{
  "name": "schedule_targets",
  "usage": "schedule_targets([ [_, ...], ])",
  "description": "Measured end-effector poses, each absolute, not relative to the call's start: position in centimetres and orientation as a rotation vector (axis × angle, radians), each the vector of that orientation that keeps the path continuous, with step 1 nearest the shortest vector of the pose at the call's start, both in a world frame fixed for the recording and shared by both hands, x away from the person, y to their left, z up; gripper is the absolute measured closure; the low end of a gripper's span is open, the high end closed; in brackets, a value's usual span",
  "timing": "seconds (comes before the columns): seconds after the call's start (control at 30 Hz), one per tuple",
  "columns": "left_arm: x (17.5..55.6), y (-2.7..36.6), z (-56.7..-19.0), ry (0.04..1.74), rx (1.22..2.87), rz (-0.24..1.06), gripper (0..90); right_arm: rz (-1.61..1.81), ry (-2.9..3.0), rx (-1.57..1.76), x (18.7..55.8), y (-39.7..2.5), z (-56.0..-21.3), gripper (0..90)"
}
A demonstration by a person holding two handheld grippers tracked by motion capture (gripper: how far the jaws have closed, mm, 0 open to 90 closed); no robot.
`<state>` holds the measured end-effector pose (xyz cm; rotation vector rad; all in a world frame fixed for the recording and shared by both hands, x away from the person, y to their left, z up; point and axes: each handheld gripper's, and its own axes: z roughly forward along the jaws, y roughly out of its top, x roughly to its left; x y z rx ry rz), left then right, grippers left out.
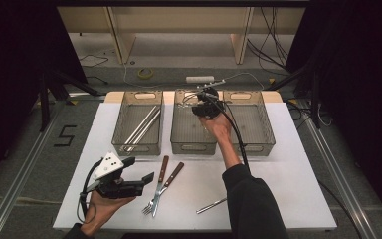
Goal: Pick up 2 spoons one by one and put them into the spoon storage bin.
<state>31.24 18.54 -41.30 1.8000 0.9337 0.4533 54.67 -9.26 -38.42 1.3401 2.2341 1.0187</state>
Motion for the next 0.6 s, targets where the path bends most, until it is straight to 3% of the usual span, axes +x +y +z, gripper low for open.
schedule_targets([
  [0.17, 31.3, 18.5, -41.3, 0.932, 1.806, 0.452, 15.8, 1.033, 2.223, 1.384, 54.8, -9.4, -38.5, 67.9],
  [0.4, 31.3, 18.5, -41.4, 0.936, 1.799, 0.451, 15.8, 1.079, 2.271, 1.389, 54.5, -10.1, -37.8, 46.9],
  [0.6, 31.3, 18.5, -41.4, 0.934, 1.806, 0.452, 15.8, 1.133, 2.383, 1.216, 52.8, -10.6, -36.5, 36.6],
])
